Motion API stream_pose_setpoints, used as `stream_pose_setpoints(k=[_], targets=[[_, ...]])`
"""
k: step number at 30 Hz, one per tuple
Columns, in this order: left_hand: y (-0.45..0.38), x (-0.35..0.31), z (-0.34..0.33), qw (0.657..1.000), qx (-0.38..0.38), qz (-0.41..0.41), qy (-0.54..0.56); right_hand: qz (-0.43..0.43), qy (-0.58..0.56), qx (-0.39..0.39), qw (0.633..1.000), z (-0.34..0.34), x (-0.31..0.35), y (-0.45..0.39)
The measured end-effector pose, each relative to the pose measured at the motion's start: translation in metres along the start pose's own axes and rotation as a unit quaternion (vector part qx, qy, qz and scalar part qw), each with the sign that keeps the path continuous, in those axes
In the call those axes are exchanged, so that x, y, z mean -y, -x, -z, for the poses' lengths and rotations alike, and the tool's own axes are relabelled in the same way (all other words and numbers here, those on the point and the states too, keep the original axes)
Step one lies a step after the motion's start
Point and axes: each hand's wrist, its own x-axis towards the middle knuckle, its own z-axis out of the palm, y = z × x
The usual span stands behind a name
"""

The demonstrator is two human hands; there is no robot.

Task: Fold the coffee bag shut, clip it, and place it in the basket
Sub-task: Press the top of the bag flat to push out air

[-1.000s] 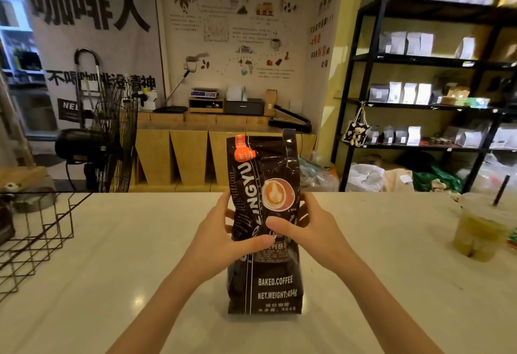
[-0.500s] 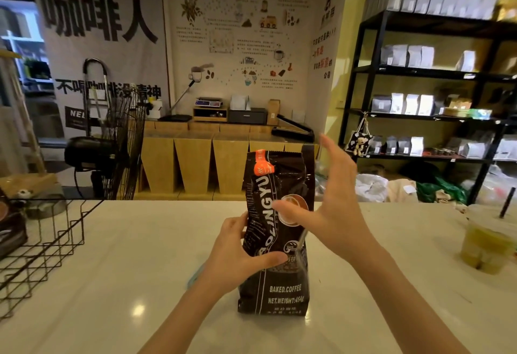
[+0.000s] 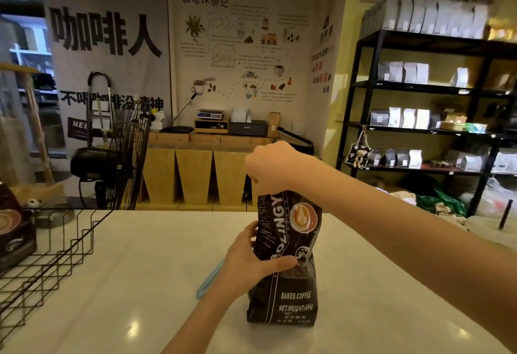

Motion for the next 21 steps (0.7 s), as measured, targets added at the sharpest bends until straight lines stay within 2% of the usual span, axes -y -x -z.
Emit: stream_pose_setpoints(k=[4, 8, 13, 21], targets=[[-0.003, 0.006, -0.002, 0.988, 0.009, 0.018, 0.151, -0.011, -0.058, 0.029, 0.998, -0.004, -0.013, -0.002], [-0.005, 0.02, -0.011, 0.977, -0.033, 0.0, 0.21, -0.03, -0.132, 0.016, 0.991, -0.004, -0.025, 0.0], [-0.006, 0.021, -0.021, 0.971, -0.098, -0.029, 0.215, -0.064, -0.181, 0.013, 0.981, -0.006, -0.043, 0.002], [-0.003, 0.018, -0.036, 0.969, -0.152, -0.038, 0.189, -0.154, -0.275, 0.008, 0.949, -0.029, -0.062, -0.002]])
